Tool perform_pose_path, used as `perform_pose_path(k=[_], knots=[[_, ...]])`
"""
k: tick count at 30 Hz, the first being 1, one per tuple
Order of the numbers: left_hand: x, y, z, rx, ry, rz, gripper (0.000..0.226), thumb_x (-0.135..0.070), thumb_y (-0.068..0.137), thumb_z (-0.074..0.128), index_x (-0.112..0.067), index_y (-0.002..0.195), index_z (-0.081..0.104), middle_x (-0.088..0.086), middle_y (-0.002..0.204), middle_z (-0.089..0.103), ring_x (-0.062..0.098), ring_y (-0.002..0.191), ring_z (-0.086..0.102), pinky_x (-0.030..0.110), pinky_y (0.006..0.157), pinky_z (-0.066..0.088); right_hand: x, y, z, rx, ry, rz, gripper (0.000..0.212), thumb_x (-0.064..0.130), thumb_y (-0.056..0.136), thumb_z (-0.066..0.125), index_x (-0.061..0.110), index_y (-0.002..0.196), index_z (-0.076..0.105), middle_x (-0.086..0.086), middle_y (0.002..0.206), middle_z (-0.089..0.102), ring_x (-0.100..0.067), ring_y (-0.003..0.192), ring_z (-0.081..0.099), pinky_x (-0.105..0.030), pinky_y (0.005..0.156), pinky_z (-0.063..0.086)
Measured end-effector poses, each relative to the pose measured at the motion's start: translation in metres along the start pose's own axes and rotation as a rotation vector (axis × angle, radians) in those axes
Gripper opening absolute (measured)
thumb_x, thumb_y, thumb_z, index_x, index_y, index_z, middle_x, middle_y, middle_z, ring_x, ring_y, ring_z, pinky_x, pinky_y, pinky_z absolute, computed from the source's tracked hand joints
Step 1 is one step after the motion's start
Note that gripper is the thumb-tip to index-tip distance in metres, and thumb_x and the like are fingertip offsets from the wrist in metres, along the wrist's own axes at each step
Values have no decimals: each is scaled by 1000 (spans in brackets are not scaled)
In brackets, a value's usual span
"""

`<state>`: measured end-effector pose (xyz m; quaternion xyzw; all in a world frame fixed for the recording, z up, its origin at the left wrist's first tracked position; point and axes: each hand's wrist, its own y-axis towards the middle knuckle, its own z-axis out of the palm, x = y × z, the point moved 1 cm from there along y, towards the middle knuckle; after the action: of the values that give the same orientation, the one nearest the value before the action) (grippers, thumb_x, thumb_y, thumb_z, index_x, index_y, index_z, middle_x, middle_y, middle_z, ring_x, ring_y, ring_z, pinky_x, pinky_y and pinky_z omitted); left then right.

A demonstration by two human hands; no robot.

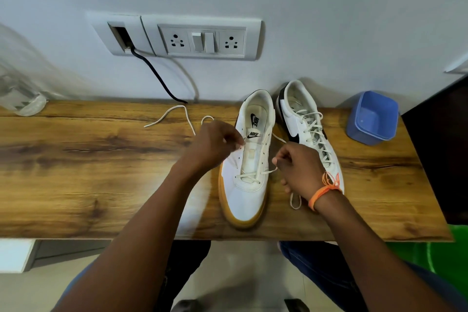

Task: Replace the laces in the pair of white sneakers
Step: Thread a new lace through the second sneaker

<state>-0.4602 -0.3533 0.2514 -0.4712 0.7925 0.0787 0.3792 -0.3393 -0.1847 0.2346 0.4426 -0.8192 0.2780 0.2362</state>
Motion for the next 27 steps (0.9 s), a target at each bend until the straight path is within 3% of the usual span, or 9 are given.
perform_pose_path(k=[2, 4, 6, 9, 14, 18, 21, 24, 27], knots=[[6, -1, -4, -130, 45, -172, 14, -9, 84, 62, -11, 77, 73, 0, 68, 70, 6, 57, 66, 26, 63, 58, 4, -1, 1, -40, 71, -33, 17, 16, 89, 64, 18, 74, 60, 1, 75, 65, -23, 63, 65, -48, 60, 57], [10, -5, -2, -24, 85, -365, 24, -26, 89, 67, -5, 75, 69, 5, 59, 70, 20, 51, 69, 35, 62, 62, 8, -3, 3, -52, 101, -54, 16, 18, 89, 65, 18, 73, 60, 2, 73, 64, -20, 63, 65, -47, 60, 58], [8, -12, 5, 137, 50, -494, 46, -49, 87, 70, -5, 75, 68, 2, 60, 69, 17, 46, 68, 27, 51, 57, 10, -4, 6, -34, 116, -61, 16, 20, 88, 67, 19, 73, 61, 4, 71, 65, -18, 61, 64, -46, 59, 58], [3, -12, 15, 164, -41, -497, 48, -51, 79, 75, -4, 80, 66, 3, 63, 68, 16, 45, 68, 24, 45, 54, 12, -6, 8, -3, 101, -78, 13, 22, 86, 69, 18, 76, 62, 3, 72, 64, -17, 61, 64, -45, 58, 58], [0, -11, 12, 233, -173, -557, 36, -24, 80, 81, 4, 95, 66, 16, 80, 72, 25, 62, 70, 35, 63, 60, 13, -7, 10, -5, 124, -86, 13, 19, 84, 72, 16, 75, 62, 3, 71, 65, -18, 62, 64, -46, 60, 58], [-4, -8, 13, 266, -264, -593, 15, -8, 90, 70, 2, 98, 63, 15, 88, 65, 20, 59, 63, 25, 47, 54, 14, -5, 12, -5, 169, -72, 13, 21, 84, 73, 17, 75, 64, 3, 73, 66, -18, 66, 67, -45, 62, 58], [-2, -6, 18, 268, -287, -584, 12, -12, 95, 62, -1, 101, 60, 14, 88, 62, 18, 60, 62, 22, 45, 51, 15, -4, 13, 6, 200, -61, 14, 22, 83, 74, 15, 75, 64, 1, 72, 67, -20, 67, 67, -45, 64, 58], [0, -9, 20, 248, -240, -516, 27, -30, 89, 73, -6, 91, 60, 11, 79, 66, 20, 60, 65, 23, 46, 53, 16, -3, 14, 19, 203, -40, 15, 23, 83, 74, 16, 75, 63, 1, 72, 67, -20, 67, 68, -44, 64, 59], [1, -10, 22, 244, -170, -445, 35, -29, 80, 82, -2, 80, 60, 13, 67, 68, 25, 56, 67, 24, 48, 52, 19, -3, 12, 25, 195, -30, 14, 23, 84, 74, 16, 76, 65, 1, 73, 67, -18, 68, 68, -42, 64, 59]])
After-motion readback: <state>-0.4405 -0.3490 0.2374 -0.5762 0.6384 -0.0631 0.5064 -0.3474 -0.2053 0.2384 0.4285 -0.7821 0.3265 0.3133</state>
